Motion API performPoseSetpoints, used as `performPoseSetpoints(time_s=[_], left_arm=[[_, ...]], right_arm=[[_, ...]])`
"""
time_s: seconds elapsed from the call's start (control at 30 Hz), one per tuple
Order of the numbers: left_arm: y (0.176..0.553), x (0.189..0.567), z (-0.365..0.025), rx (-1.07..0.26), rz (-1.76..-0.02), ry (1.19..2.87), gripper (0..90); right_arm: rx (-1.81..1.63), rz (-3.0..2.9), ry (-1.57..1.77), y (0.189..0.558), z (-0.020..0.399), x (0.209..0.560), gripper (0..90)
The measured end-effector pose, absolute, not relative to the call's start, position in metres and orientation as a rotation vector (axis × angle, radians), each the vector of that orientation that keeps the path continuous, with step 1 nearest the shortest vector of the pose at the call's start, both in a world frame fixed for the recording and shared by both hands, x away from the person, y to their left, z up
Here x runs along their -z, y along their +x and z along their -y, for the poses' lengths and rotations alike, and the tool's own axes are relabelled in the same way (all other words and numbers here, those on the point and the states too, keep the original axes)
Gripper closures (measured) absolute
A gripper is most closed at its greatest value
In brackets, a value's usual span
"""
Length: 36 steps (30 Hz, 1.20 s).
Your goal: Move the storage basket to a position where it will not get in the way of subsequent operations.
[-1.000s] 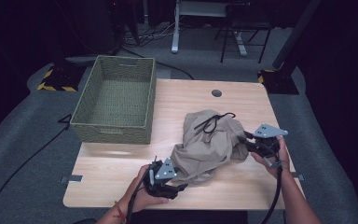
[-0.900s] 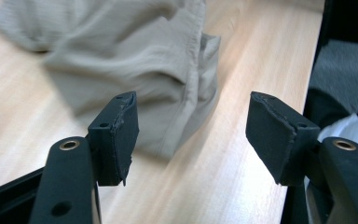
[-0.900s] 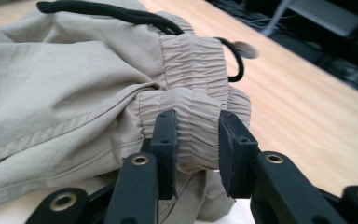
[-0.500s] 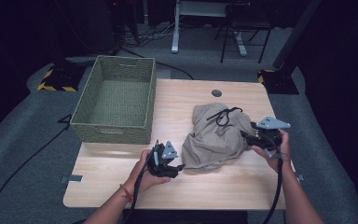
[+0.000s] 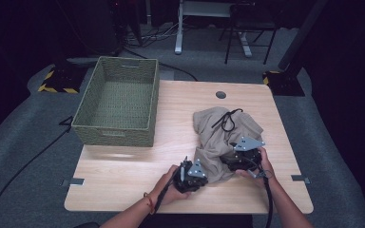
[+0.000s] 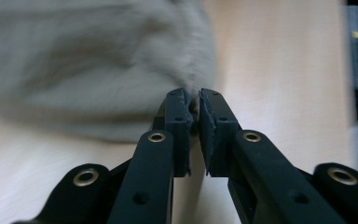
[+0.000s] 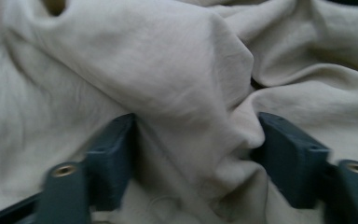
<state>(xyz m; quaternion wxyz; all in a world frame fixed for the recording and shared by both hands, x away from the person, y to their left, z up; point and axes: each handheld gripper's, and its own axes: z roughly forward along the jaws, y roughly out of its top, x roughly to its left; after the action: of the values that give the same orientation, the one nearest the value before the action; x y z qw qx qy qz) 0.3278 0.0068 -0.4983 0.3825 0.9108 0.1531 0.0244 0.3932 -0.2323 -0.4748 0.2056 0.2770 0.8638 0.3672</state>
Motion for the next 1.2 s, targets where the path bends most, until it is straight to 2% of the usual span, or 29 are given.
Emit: performPoseSetpoints(time_s=[0.13,0.23,0.3,0.33,0.43,0.53,0.6,0.7,0.77,0.87,0.93,1.0,1.03,1.1,1.13,1.17,1.2], left_arm=[[0.303,0.497,0.011,-0.003,-0.285,2.351,76.8],[0.291,0.491,0.013,-0.009,-0.236,2.362,63.3],[0.290,0.484,0.006,-0.049,-0.273,2.335,51.4],[0.292,0.480,-0.001,-0.059,-0.300,2.311,48.6],[0.305,0.468,-0.025,-0.117,-0.407,2.242,38.6],[0.322,0.459,-0.045,-0.199,-0.500,2.208,30.9],[0.341,0.454,-0.056,-0.243,-0.594,2.166,30.2],[0.366,0.453,-0.056,-0.364,-0.662,2.178,28.9],[0.383,0.454,-0.049,-0.362,-0.686,2.190,27.4],[0.401,0.456,-0.038,-0.376,-0.704,2.194,26.4],[0.412,0.460,-0.029,-0.370,-0.728,2.203,25.4],[0.421,0.466,-0.018,-0.400,-0.725,2.224,25.3],[0.424,0.469,-0.014,-0.411,-0.730,2.232,25.5],[0.433,0.476,-0.008,-0.341,-0.764,2.244,28.1],[0.436,0.480,-0.006,-0.323,-0.771,2.247,29.8],[0.437,0.482,-0.005,-0.306,-0.755,2.251,34.8],[0.440,0.487,-0.003,-0.288,-0.754,2.249,39.7]], right_arm=[[-0.980,-2.449,0.661,0.379,0.234,0.477,53.3],[-0.962,-2.475,0.633,0.369,0.238,0.483,70.2],[-0.965,-2.479,0.636,0.367,0.243,0.485,77.5],[-0.973,-2.473,0.651,0.367,0.248,0.484,80.6],[-1.007,-2.455,0.691,0.367,0.259,0.480,83.4],[-0.980,-2.412,0.698,0.366,0.269,0.474,82.4],[-0.996,-2.375,0.730,0.368,0.274,0.469,79.6],[-1.010,-2.308,0.792,0.375,0.275,0.463,64.0],[-1.003,-2.291,0.821,0.377,0.273,0.460,50.4],[-1.029,-2.276,0.822,0.369,0.272,0.453,39.2],[-1.118,-2.268,0.804,0.361,0.274,0.446,37.0],[-1.186,-2.270,0.801,0.356,0.275,0.443,30.2],[-1.201,-2.294,0.807,0.356,0.273,0.445,29.0],[-1.136,-2.338,0.797,0.362,0.267,0.456,26.4],[-1.112,-2.360,0.813,0.365,0.265,0.462,29.7],[-1.088,-2.387,0.814,0.369,0.263,0.469,34.6],[-1.067,-2.404,0.820,0.371,0.262,0.473,35.8]])
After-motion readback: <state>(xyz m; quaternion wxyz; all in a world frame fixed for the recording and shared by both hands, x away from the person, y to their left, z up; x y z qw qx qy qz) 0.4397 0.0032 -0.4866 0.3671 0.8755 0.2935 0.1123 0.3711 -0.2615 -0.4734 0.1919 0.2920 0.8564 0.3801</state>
